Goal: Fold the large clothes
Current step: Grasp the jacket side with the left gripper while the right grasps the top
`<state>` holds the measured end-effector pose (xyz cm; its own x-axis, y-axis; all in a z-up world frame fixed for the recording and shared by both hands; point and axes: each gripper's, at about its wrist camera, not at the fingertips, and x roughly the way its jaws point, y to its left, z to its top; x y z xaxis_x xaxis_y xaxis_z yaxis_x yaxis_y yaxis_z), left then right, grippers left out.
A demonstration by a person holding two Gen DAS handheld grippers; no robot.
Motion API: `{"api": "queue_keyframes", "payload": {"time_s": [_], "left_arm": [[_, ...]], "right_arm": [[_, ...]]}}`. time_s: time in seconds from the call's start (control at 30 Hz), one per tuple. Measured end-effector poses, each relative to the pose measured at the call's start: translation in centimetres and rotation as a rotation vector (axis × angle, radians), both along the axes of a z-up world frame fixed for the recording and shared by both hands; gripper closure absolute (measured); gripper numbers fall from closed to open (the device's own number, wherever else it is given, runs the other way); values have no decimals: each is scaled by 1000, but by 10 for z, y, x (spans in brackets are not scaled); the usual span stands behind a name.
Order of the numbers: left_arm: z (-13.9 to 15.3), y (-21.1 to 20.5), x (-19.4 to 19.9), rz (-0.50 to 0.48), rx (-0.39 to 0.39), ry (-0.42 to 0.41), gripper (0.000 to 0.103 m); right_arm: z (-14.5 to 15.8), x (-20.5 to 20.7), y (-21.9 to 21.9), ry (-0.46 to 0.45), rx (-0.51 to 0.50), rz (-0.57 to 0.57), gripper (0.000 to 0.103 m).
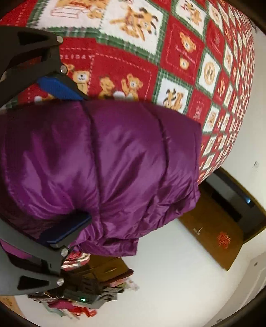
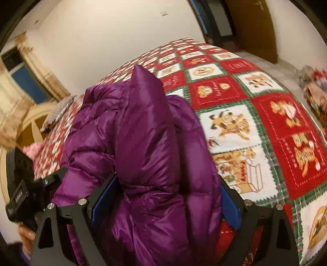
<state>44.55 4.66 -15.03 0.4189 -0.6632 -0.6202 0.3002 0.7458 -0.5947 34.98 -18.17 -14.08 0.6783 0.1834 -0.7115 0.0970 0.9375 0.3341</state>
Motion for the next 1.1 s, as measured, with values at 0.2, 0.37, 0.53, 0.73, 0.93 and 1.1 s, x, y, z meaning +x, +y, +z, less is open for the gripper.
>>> {"api": "queue_keyframes", "payload": {"time_s": [0.2,0.37,0.53,0.73,0.93,1.1], "left_arm": [[4,-13,-1,-59,76,-75,6],[3,-11,-3,-58,98,-102,9],[0,-9,-4,-52,100,-103,9],[0,-11,-6,-45,112,-111,8],[7,-13,-14,-58,135,-122,21],[19,-12,-25,-71,148,-144,37]], "right_arm": [[0,1,13,-4,-41,48,22],[-4,1,17,-13,-50,59,26],[-5,2,17,-21,-63,54,26],[-5,2,18,-15,-65,53,26],[2,-2,31,-3,-102,63,44],[18,-19,54,-5,-211,70,64]]}}
